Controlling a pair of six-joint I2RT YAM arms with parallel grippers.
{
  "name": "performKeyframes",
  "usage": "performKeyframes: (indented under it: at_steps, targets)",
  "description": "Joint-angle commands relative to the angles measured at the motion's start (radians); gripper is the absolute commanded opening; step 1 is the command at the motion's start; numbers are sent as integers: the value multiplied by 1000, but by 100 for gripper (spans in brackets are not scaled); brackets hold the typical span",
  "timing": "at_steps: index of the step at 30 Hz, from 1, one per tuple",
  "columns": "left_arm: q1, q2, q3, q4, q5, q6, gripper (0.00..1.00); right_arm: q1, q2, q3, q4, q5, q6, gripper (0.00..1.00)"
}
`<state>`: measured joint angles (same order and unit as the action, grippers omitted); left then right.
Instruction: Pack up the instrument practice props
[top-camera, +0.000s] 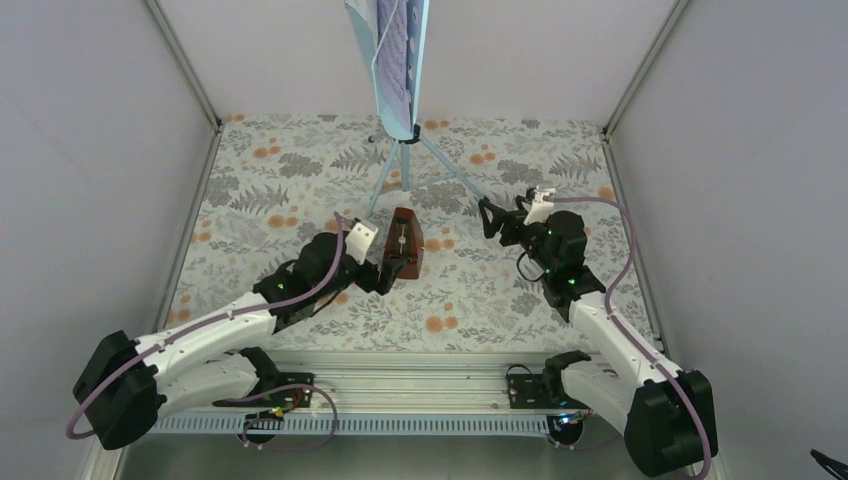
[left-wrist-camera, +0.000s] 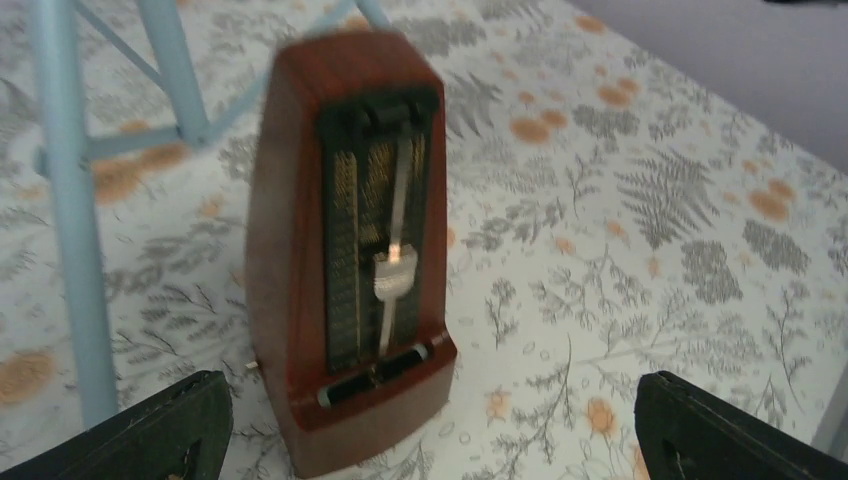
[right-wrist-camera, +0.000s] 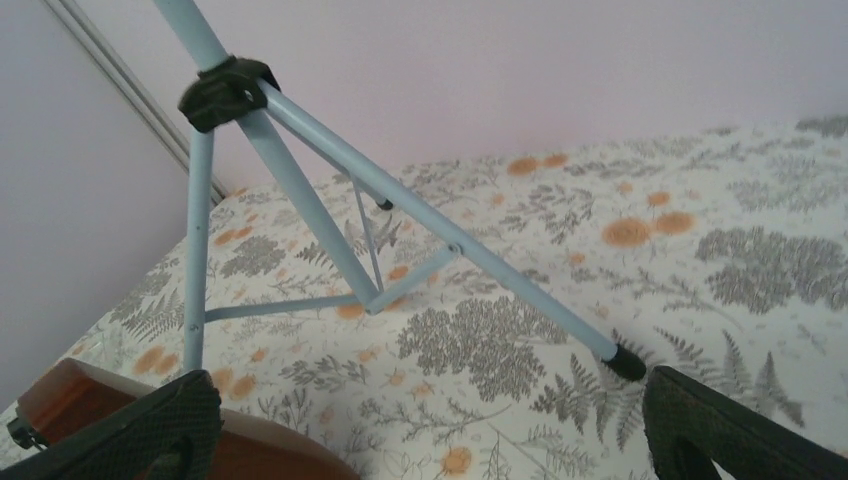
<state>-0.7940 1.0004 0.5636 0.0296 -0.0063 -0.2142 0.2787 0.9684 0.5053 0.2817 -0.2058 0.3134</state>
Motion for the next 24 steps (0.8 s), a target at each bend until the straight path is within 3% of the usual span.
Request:
performKeyframes:
  at_steps: [1,10,20,24]
  targets:
    - [-5,59,-14,100,55,-8,100,-17,21,-18,-14,-46,80,99]
    - [24,245,68,124,-48,33,100,-18,59,-28,24,-150,141,100]
    - [70,280,90,154,-28,42,100,-17,38,-26,3,-168,112,100]
    - [73,319,121,148,6,73,95,-18,41,-30,8,-175,110,100]
